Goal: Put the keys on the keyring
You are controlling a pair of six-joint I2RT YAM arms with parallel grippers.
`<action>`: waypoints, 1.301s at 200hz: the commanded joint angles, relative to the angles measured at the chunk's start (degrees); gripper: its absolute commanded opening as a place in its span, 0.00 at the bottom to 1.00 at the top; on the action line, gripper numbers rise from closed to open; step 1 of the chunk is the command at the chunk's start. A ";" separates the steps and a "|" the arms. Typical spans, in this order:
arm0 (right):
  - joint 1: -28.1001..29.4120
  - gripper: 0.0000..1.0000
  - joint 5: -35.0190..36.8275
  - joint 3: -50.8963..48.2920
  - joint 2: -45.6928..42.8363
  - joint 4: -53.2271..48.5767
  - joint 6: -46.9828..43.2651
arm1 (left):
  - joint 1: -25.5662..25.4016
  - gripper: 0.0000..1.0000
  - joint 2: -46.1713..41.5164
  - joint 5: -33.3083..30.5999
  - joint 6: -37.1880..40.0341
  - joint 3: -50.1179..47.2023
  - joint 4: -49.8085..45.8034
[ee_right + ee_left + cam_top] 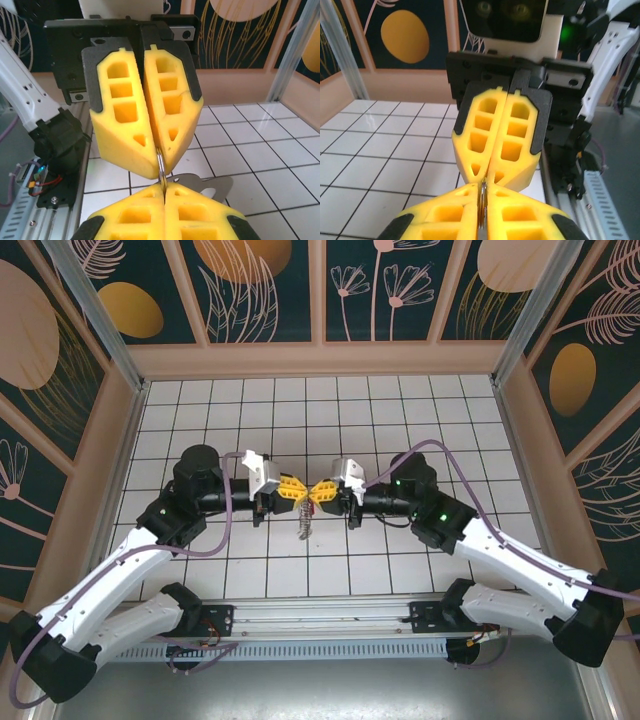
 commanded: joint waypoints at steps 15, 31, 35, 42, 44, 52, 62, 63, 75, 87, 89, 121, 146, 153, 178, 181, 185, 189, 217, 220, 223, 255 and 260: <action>0.90 0.00 3.91 6.05 1.34 -7.15 -5.04 | -0.18 0.13 2.07 -3.92 6.07 3.35 -10.03; 1.07 0.00 4.90 6.99 1.90 -8.91 -6.02 | -0.16 0.09 3.04 -4.68 7.41 4.14 -12.22; 1.16 0.00 5.26 7.31 2.07 -9.42 -6.32 | -0.20 0.09 3.22 -4.79 7.57 4.27 -12.55; 1.37 0.00 5.86 7.95 2.56 -10.65 -6.85 | -0.15 0.09 3.52 -4.88 7.73 4.44 -12.89; 1.45 0.00 6.12 8.13 2.76 -10.92 -7.02 | -0.15 0.10 3.60 -4.88 7.76 4.44 -12.97; 1.92 0.00 7.26 8.92 3.50 -12.46 -7.77 | -0.16 0.11 3.80 -4.89 7.80 4.54 -13.07; 2.63 0.00 9.10 10.03 4.56 -14.56 -8.84 | -0.16 0.11 3.96 -5.01 7.80 4.53 -13.01; 2.68 0.00 9.30 10.18 4.70 -14.78 -8.94 | -0.16 0.12 3.97 -5.09 7.79 4.57 -13.00; 3.45 0.00 11.55 11.71 6.14 -17.50 -10.26 | -0.16 0.12 4.20 -5.52 7.89 4.48 -13.06; 4.13 0.00 13.19 13.05 7.47 -19.84 -11.20 | -0.19 0.13 4.49 -6.03 7.88 4.53 -13.21; 4.21 0.00 13.42 13.29 7.70 -20.03 -11.32 | -0.21 0.13 4.57 -6.15 7.89 4.51 -13.24; 4.85 0.00 15.33 14.50 9.16 -21.69 -12.42 | -0.22 0.11 5.08 -7.00 8.05 4.45 -13.70; 5.33 0.00 16.75 15.31 10.19 -22.75 -12.91 | -0.21 0.10 5.13 -7.32 8.10 4.27 -13.69; 5.52 0.00 17.26 15.63 10.60 -23.15 -13.15 | -0.16 0.09 5.13 -7.44 8.14 4.18 -13.69; 5.99 0.00 18.05 16.47 11.51 -23.87 -13.59 | -0.20 0.01 5.30 -7.59 8.17 4.01 -13.43; 6.11 0.00 18.04 16.49 11.52 -23.83 -13.67 | -0.24 0.00 5.30 -7.47 8.20 4.00 -13.43; 6.08 0.00 17.92 16.48 11.48 -23.83 -13.61 | -0.19 0.00 5.38 -7.26 8.16 4.02 -13.35; 6.08 0.00 17.76 16.48 11.39 -23.72 -13.57 | -0.17 0.00 5.35 -7.00 8.13 4.00 -13.28; 6.08 0.04 16.08 14.95 9.42 -21.21 -12.19 | -0.21 0.00 3.07 -4.39 5.59 2.57 -8.88; 6.08 0.07 15.82 14.49 9.01 -20.77 -11.86 | -0.17 0.00 2.69 -4.17 5.29 2.32 -8.27; 5.98 0.11 15.62 14.09 8.52 -20.31 -11.52 | -0.20 0.00 2.33 -3.93 4.98 2.16 -7.72; 5.41 0.30 12.36 9.09 3.38 -14.83 -7.82 | -0.18 0.00 -0.07 -0.84 2.34 1.32 -3.56; 5.35 0.31 11.80 8.33 2.63 -14.08 -7.29 | -0.17 0.00 -0.34 -0.41 1.96 1.36 -3.11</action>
